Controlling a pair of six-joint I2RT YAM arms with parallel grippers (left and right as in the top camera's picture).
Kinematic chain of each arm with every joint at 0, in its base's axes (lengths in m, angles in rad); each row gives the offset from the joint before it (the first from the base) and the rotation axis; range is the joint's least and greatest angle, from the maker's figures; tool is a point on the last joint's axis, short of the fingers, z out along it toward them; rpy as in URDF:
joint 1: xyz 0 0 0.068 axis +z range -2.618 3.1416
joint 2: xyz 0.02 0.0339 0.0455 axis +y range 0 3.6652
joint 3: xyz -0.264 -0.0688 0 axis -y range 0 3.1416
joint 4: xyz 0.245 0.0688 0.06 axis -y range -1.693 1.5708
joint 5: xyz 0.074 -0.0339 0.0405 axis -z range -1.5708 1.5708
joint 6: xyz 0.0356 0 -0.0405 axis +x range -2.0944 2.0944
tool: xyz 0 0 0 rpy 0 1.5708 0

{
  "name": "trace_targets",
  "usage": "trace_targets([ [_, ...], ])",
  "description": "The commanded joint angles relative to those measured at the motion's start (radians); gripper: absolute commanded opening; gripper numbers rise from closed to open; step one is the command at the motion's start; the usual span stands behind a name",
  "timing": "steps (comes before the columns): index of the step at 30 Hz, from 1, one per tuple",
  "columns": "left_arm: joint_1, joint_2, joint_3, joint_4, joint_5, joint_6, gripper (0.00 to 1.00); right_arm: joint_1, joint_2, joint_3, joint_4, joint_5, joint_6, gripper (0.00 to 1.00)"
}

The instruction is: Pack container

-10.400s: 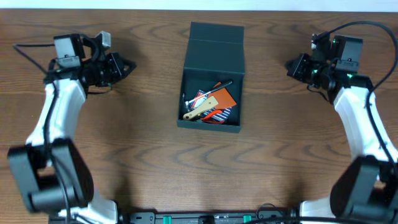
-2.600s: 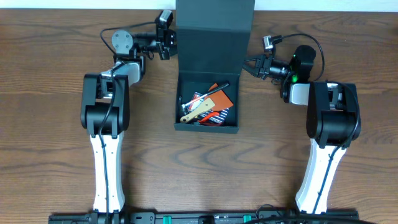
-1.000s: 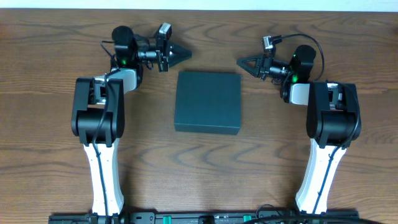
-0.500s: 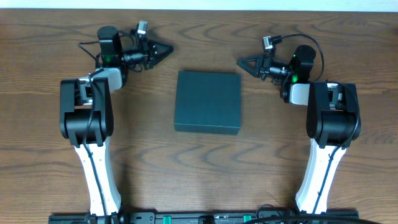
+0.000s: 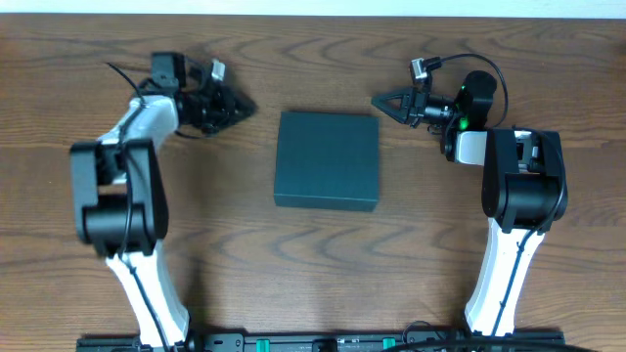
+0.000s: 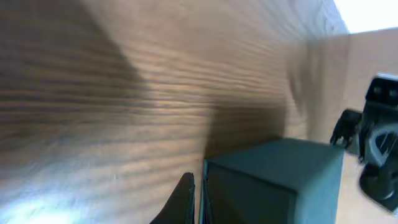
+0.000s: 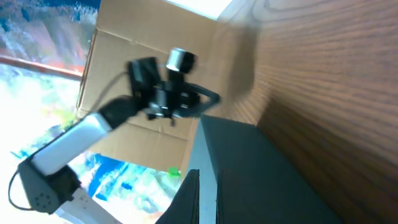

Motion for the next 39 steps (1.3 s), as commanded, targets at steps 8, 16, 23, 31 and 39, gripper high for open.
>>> trace_targets([
  [8, 0.000, -0.152, 0.015, -0.252, -0.210, 0.231, 0.06, 0.046, 0.000, 0.005, 0.054, -0.114, 0.028, 0.02],
  [16, -0.012, -0.163, 0.015, -0.394, -0.233, 0.286, 0.05, 0.050, -0.011, 0.005, 0.580, -0.158, 0.442, 0.01],
  [23, -0.063, -0.225, 0.015, -0.472, -0.372, 0.327, 0.06, 0.103, -0.028, 0.004, 0.586, -0.158, 0.451, 0.01],
  [31, -0.065, -0.339, 0.015, -0.487, -0.373, 0.327, 0.06, 0.174, -0.031, 0.004, 0.586, -0.158, 0.450, 0.02],
  [39, -0.065, -0.357, 0.015, -0.513, -0.377, 0.327, 0.06, 0.063, -0.031, 0.023, 0.585, -0.158, 0.513, 0.02],
])
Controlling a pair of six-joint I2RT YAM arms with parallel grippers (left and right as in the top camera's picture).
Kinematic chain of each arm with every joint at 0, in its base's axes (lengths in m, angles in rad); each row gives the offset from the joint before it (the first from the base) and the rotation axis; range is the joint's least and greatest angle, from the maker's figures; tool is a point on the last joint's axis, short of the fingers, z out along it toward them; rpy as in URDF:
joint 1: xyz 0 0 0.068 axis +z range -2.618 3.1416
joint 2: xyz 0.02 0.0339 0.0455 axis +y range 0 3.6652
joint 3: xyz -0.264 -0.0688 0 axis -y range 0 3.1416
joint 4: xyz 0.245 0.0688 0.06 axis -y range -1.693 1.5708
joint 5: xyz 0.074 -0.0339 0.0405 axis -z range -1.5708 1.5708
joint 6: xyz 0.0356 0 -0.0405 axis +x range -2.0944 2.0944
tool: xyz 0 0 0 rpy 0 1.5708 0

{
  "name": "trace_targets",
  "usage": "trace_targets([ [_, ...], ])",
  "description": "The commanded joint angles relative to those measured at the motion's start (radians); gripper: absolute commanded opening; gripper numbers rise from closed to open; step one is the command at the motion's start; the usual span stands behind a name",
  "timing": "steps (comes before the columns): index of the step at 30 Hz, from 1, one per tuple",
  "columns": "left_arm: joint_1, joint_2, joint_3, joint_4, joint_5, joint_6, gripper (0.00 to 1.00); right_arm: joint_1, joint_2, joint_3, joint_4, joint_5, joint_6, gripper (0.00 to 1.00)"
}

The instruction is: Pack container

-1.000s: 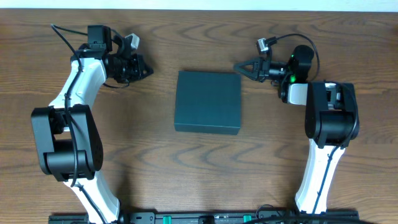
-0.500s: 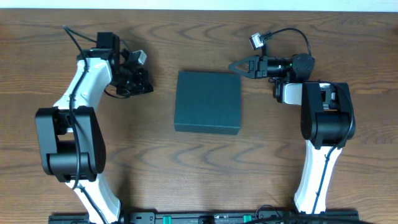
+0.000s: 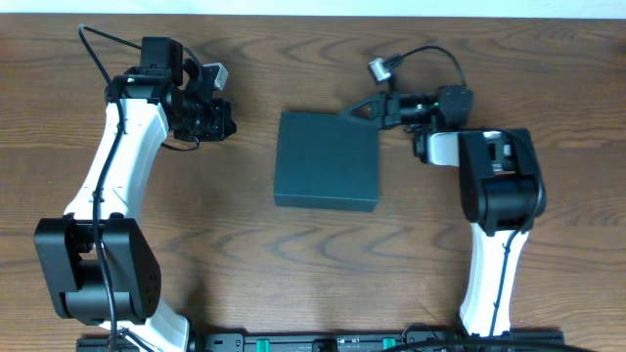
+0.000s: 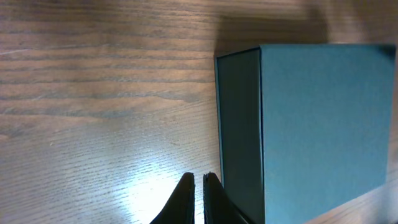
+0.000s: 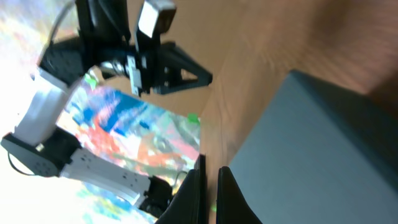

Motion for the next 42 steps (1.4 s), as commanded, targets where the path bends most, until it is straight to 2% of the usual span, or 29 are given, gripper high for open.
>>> trace_targets([
  [1, 0.004, -0.005, 0.009, -0.006, -0.016, 0.018, 0.06, -0.079, -0.023, 0.027, 0.039, -0.013, 0.056, 0.02],
  [10, 0.004, -0.005, 0.009, -0.005, -0.016, 0.018, 0.06, -0.231, -0.022, 0.196, -0.199, -0.013, 0.030, 0.02],
  [15, 0.004, -0.005, 0.009, 0.004, -0.016, 0.018, 0.06, -0.260, -0.022, 0.299, -0.399, -0.013, -0.077, 0.02],
  [23, 0.004, -0.005, 0.009, 0.020, -0.016, 0.017, 0.06, -0.290, -0.022, 0.399, -0.876, 0.126, -0.435, 0.02],
  [31, 0.004, -0.005, 0.009, 0.021, -0.053, 0.018, 0.06, -0.296, -0.022, 0.447, -1.196, 0.255, -0.717, 0.02],
  [36, 0.004, -0.005, 0.009, 0.021, -0.053, 0.018, 0.06, -0.267, -0.035, 0.470, -1.637, 0.399, -1.095, 0.02],
  [37, 0.004, -0.005, 0.009, 0.021, -0.053, 0.018, 0.06, -0.256, -0.048, 0.480, -1.793, 0.473, -1.222, 0.01],
  [39, 0.004, -0.005, 0.009, 0.021, -0.053, 0.018, 0.06, -0.237, -0.073, 0.499, -1.994, 0.574, -1.390, 0.01],
  [42, 0.004, -0.005, 0.009, 0.021, -0.054, 0.018, 0.06, -0.214, -0.124, 0.532, -2.227, 0.706, -1.567, 0.01],
])
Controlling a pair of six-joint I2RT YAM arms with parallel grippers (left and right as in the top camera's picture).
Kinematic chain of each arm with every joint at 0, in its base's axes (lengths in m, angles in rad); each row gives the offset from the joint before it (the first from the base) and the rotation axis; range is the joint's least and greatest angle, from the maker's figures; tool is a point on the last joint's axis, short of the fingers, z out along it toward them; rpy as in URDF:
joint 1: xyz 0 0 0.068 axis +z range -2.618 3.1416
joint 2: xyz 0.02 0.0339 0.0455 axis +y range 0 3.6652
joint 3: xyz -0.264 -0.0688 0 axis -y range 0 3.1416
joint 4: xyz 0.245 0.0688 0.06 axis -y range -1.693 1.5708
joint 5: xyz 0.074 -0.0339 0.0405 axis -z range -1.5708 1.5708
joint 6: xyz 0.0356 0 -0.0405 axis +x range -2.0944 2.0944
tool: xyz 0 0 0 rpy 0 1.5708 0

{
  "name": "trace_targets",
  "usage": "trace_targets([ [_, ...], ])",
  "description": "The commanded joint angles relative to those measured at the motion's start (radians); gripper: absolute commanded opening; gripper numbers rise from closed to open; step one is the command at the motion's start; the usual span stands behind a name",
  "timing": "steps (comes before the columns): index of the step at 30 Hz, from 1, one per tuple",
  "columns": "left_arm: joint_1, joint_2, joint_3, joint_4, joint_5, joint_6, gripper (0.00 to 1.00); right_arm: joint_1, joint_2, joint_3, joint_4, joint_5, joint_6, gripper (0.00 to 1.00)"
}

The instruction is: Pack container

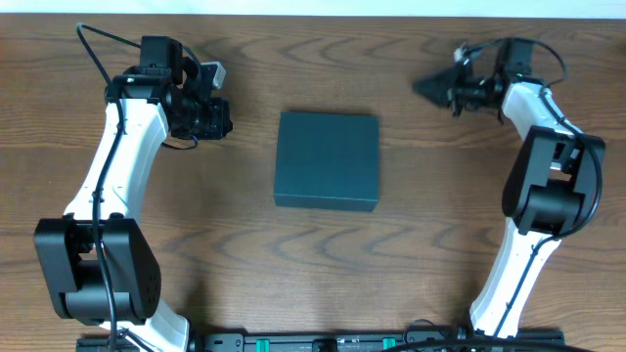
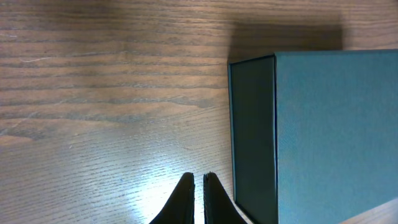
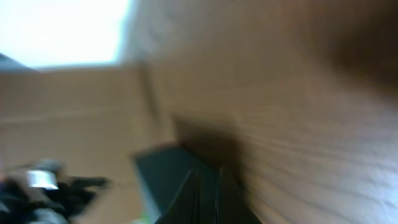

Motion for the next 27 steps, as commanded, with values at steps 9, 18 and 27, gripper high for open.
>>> trace_targets([
  [9, 0.004, -0.005, 0.009, -0.025, -0.015, 0.014, 0.06, 0.083, -0.284, 0.063, -0.382, 0.372, -0.475, 0.01],
  [18, 0.004, -0.028, 0.009, -0.134, -0.102, 0.014, 0.06, 0.209, -0.440, 0.063, -0.568, 0.578, -0.529, 0.01],
  [27, 0.004, -0.135, 0.009, -0.262, -0.239, -0.043, 0.06, 0.427, -0.473, 0.063, -0.658, 0.709, -0.483, 0.02],
])
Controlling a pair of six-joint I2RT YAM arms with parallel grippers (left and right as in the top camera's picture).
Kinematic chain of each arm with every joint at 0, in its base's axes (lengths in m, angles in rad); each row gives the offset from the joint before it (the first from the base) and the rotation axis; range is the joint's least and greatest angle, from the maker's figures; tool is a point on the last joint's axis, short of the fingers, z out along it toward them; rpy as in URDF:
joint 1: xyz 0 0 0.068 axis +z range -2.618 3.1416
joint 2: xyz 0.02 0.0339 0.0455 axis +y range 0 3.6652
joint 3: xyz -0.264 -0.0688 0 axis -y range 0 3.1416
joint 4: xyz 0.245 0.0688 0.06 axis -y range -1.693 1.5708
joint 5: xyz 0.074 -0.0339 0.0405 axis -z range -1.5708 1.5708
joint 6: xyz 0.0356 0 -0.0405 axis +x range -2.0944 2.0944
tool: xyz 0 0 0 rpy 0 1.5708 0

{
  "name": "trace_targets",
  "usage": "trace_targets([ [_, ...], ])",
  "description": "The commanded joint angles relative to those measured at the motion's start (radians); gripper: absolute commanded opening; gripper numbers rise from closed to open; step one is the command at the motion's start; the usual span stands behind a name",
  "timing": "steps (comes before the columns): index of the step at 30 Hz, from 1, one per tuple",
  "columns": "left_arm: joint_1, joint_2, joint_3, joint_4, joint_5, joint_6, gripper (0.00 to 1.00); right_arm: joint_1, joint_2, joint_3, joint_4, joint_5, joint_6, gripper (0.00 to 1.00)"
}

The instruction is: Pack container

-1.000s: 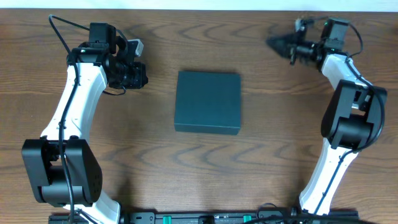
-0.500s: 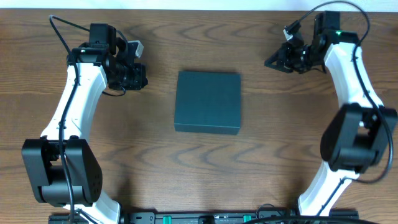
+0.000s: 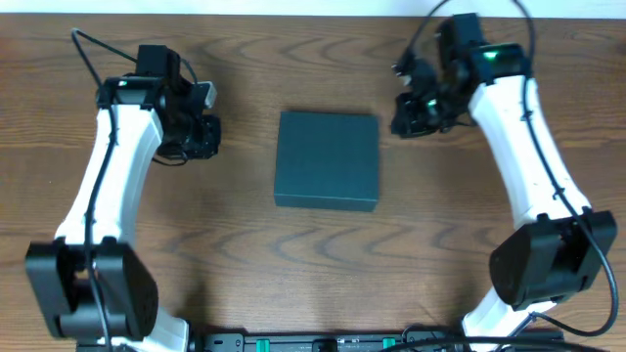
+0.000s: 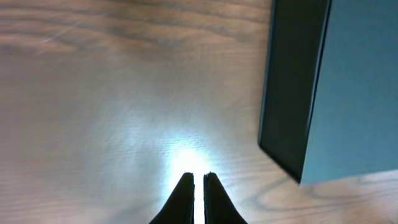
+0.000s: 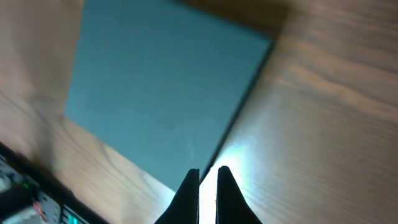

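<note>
A closed dark teal box [image 3: 328,159] lies flat in the middle of the wooden table. My left gripper [image 3: 201,137] hangs over bare wood a little left of it, fingers shut on nothing; its wrist view shows the box's left wall [image 4: 292,87] to the right of the fingertips [image 4: 199,177]. My right gripper [image 3: 404,121] hovers just beyond the box's back right corner, pointing down. In its wrist view the shut, empty gripper [image 5: 208,171] stands over the edge of the box lid [image 5: 161,93].
The wooden table [image 3: 245,264] runs all round the box. A black rail [image 3: 313,342] lies along the front edge. Both arms reach in from the front corners.
My right gripper has come from the back right of the table, pointing left, to hang point-down beside the box's right edge. The left gripper has shifted slightly toward the front. The box stays put.
Both grippers first lay low on either side of the box, pointing at it. Then the left was raised, pointing down left of the box, while the right tips reached the box's back right corner. The right then stood off at the back right, and now is over the box's right edge.
</note>
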Motion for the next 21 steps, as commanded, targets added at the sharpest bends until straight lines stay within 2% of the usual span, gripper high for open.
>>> trace_targets([
  [1, 0.004, -0.066, 0.009, -0.045, -0.101, -0.042, 0.06, 0.100, -0.026, 0.010, -0.008, 0.112, 0.032, 0.02],
  [8, 0.004, -0.162, -0.059, -0.088, -0.168, -0.132, 0.06, 0.272, -0.026, 0.010, -0.001, 0.203, 0.095, 0.02],
  [12, 0.004, -0.237, -0.144, -0.080, -0.171, -0.136, 0.06, 0.348, -0.025, 0.010, 0.001, 0.244, 0.095, 0.01],
  [21, 0.004, -0.328, -0.216, -0.065, -0.245, -0.167, 0.06, 0.414, -0.025, -0.040, 0.054, 0.288, 0.085, 0.01],
])
